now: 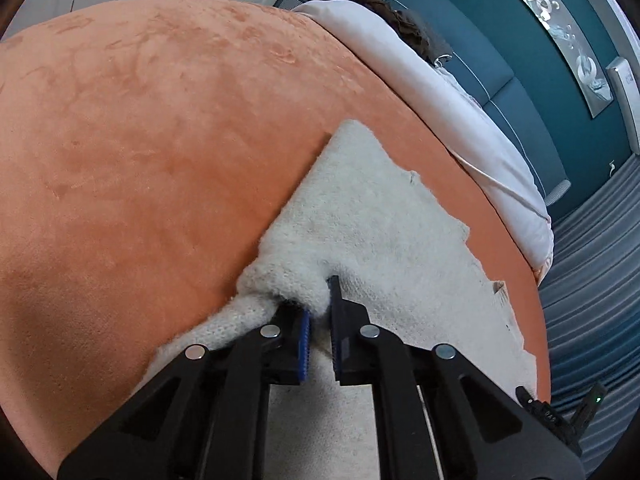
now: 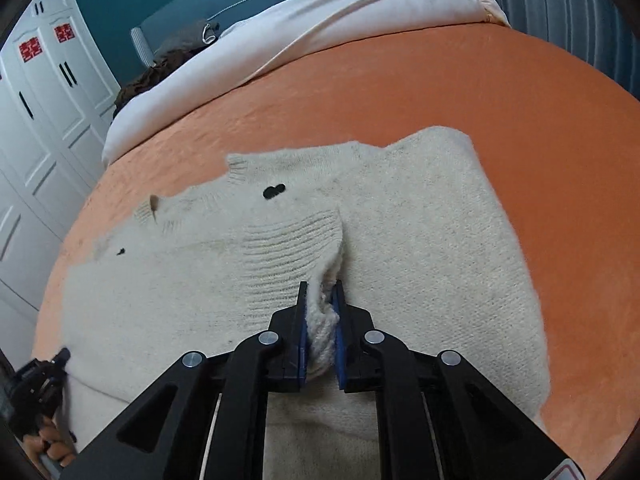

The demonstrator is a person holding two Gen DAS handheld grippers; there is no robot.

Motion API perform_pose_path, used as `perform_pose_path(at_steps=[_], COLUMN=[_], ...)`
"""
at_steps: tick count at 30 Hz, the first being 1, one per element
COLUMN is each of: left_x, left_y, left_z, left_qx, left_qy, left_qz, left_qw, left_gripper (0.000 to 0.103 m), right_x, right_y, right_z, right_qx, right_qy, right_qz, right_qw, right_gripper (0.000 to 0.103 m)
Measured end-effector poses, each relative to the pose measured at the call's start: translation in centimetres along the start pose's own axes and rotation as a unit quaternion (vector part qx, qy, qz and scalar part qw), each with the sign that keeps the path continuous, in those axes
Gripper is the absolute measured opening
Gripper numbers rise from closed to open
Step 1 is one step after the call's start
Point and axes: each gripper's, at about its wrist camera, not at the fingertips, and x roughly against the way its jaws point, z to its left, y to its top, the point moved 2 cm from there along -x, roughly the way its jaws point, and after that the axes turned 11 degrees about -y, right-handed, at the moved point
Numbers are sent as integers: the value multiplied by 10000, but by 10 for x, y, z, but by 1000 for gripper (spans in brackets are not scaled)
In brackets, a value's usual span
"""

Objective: Fold small clothes

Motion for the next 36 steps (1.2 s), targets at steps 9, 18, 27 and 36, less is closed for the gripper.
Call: perform_pose_path(at_steps=[9, 18, 27, 36], left_x=[0, -1, -3, -4], left_y=[-10, -10, -12, -14], left_z=[4, 6, 10, 6], left_qx=[-239, -245, -225, -293], left_qy=[-183, -259, -397, -285], left_qz=[-272, -320, -368, -352], left_qw=[9992, 9989, 9983, 9985], left_gripper=[9, 9, 10, 10], right_x=[65, -8, -23, 30], right_y=[-4, -52, 14, -19], right_z=[31, 319, 235, 9], right_qx=[-118, 2707, 1075, 159], right_qy=[55, 1550, 1306, -392], right_qz=[-720, 708, 391, -55], right_qw=[9973, 9475, 9848, 9991], right_gripper=[11, 10, 11, 45])
